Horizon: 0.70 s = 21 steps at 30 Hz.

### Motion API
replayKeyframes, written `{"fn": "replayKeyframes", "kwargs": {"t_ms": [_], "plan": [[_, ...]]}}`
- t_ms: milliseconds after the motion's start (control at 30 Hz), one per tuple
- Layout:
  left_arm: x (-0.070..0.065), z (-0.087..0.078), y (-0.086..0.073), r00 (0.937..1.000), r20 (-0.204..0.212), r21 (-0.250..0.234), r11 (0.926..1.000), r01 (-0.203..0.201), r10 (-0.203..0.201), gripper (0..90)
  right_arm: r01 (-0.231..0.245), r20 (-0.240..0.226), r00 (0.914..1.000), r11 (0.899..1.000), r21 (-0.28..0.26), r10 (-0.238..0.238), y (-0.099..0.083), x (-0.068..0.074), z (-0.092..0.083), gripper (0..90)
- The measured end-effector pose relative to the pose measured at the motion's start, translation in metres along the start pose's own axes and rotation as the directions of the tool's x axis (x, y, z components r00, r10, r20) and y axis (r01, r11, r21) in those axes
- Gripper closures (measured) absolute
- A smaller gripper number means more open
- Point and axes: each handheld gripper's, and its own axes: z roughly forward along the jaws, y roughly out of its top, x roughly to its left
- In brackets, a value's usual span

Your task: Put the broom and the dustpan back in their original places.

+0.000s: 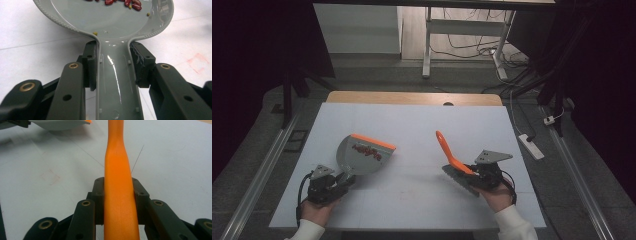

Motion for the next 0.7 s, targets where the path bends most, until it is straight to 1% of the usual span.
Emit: {"fn": "replayKeyframes", "kwargs": {"t_ms": [133,233,300,333,433,533,600,700], "plan": [[0.003,0.002,0.002,0.9994,-0.027,-0.007,0.9997,0.023,-0.023,61.4,-0.005,-0.005,1.0,1.0,-0.007,0.005,-0.001,-0.001,-0.003,70.6],[0.004,0.005,0.002,0.997,-0.058,-0.008,0.9987,0.051,-0.052,61.4,-0.004,0.003,1.0,1.0,-0.005,0.004,0.0,-0.003,-0.004,70.6],[0.004,0.006,0.001,0.9945,-0.079,-0.018,0.9975,0.068,-0.069,61.4,-0.009,0.01,0.9999,1.0,-0.006,0.009,0.0,-0.003,-0.006,70.6],[0.004,0.006,0.0,0.9937,-0.086,-0.02,0.9973,0.07,-0.071,61.4,-0.014,0.011,0.9998,1.0,-0.01,0.014,0.001,-0.003,-0.007,70.6],[0.001,0.009,-0.001,0.9904,-0.111,-0.012,0.9965,0.082,-0.083,61.4,-0.022,0.009,0.9997,1.0,-0.019,0.023,0.001,-0.004,-0.011,70.6],[-0.001,0.013,-0.003,0.9845,-0.14,-0.009,0.9944,0.105,-0.106,61.4,-0.033,0.009,0.9994,0.999,-0.018,0.034,0.001,-0.006,-0.012,70.6],[-0.002,0.016,-0.004,0.9807,-0.153,-0.017,0.9925,0.121,-0.122,61.4,-0.036,0.01,0.9993,0.999,-0.015,0.036,0.0,-0.007,-0.012,70.6],[-0.005,0.018,-0.004,0.978,-0.172,-0.026,0.993,0.115,-0.118,61.4,-0.042,0.013,0.999,0.999,-0.009,0.042,-0.001,-0.01,-0.013,70.6]]}}
